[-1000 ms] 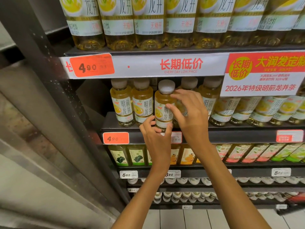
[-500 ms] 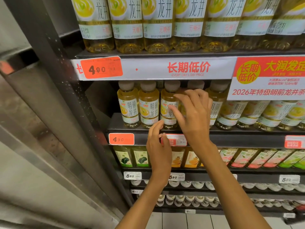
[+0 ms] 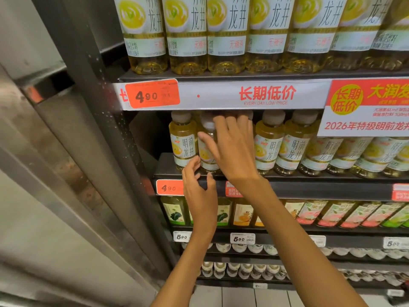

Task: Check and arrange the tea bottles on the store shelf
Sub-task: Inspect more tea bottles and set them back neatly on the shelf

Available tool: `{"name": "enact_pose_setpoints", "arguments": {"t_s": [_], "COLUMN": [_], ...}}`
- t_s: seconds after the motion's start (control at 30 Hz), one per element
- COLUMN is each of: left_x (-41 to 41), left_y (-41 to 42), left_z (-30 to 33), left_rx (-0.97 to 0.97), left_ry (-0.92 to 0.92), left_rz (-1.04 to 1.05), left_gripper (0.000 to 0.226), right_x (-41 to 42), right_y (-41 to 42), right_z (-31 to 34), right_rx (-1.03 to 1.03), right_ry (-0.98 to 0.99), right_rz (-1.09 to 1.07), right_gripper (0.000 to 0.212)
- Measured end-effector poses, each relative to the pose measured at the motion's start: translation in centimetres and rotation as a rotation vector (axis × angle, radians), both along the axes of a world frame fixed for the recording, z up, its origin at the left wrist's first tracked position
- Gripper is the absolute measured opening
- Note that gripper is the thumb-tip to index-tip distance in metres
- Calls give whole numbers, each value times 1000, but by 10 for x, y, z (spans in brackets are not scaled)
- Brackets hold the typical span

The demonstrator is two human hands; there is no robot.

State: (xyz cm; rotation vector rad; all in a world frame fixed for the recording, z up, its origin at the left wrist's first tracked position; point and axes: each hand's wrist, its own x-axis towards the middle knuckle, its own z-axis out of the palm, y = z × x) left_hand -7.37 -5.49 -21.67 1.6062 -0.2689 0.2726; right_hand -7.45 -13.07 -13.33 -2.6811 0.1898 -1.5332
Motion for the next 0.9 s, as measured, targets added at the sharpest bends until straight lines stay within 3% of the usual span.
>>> {"name": "enact_pose_setpoints", "arguments": {"t_s": [0.17,0.37,0.5,0.63,0.8,0.9], "left_x": [2,5,-5,-21,-33,-36], "left_y": [4,19,31,48,67,78], "left_z": [-1,-6,2,12,15,17], "left_rx": [29,71,-83,-157,-142,-129], "left_ry": [-76,-111,-48,-56,233,371], "left_rz": [-50,-162,-341,-462,-594,-699], "left_gripper": [51,47,58,52,47,53], "right_x": [-16,-32,-41,-46,-51,-52], "right_y": [4,10,13,14,13,18], "right_z": [-5,0,10,16,11,7], "right_rx": [531,787,952,1227,1373,1508], "right_ry": [108,108,-37,-63,110,92], "right_rz": [467,652,784,888,1061,1074], "right_gripper": [39,36,33,32,29,21]}}
